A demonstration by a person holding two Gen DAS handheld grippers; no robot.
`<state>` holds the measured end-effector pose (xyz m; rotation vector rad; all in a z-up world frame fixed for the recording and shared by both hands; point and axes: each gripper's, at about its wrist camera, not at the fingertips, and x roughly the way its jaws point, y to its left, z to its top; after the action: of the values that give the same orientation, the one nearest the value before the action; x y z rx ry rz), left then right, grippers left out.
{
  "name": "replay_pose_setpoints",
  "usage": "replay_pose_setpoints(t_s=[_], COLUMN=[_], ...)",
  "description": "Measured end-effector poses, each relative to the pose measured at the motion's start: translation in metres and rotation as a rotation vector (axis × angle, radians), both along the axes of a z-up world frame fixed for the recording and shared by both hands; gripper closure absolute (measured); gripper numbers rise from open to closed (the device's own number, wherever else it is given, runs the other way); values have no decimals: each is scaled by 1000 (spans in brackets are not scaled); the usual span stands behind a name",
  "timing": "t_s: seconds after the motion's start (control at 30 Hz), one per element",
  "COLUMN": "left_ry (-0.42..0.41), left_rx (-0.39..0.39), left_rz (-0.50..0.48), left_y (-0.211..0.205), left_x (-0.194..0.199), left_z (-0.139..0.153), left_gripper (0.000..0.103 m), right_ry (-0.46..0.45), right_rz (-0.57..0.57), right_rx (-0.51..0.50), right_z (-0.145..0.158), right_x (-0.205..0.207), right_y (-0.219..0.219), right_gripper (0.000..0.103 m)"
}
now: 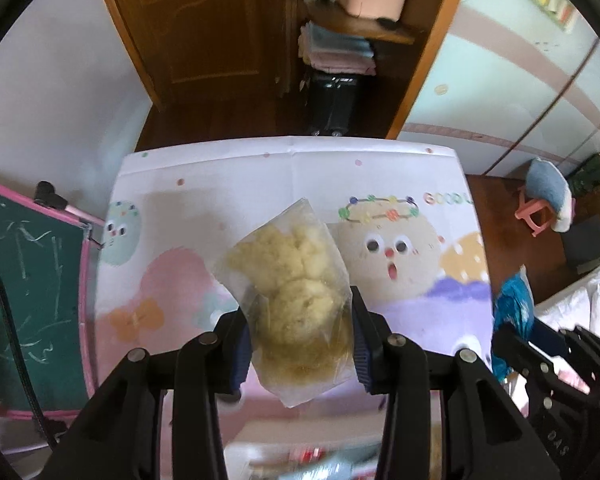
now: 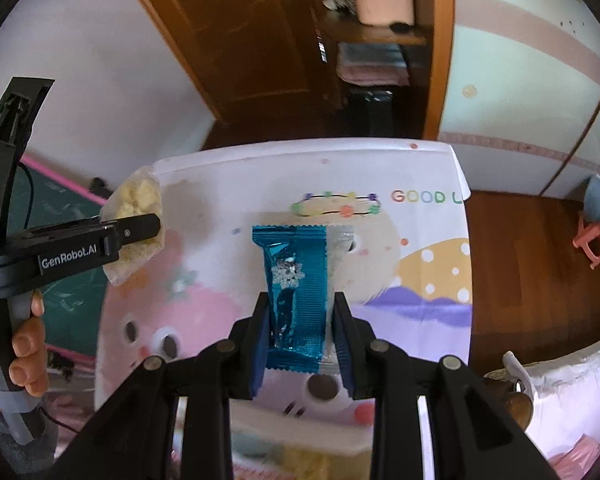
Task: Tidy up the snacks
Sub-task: 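Grasp and lift the clear bag with the left tool while the right tool lifts the blue pack, then carry both packs over the white tray, lower them in and open both tools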
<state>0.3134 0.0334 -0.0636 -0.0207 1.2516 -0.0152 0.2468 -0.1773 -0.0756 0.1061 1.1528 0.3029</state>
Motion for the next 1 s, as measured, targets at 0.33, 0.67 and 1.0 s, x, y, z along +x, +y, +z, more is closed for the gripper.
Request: replay_pose_setpoints(t_s=[0.33, 0.67, 1.0], left_ry=[-100, -145, -169], left_rx=[11, 25, 34], left_rz=[-108, -173, -186], left_y=[-10, -24, -33], left_x=[-128, -222, -271], left_z=[59, 69, 56], left_gripper=[63, 63, 63], right_ry=[-54, -67, -104], right_rz=[76, 81, 69], right_rx=[36, 58, 50], right_z=[42, 48, 50], right_x=[-91, -164, -223], right_y=[16, 15, 16], right_gripper=[74, 74, 74])
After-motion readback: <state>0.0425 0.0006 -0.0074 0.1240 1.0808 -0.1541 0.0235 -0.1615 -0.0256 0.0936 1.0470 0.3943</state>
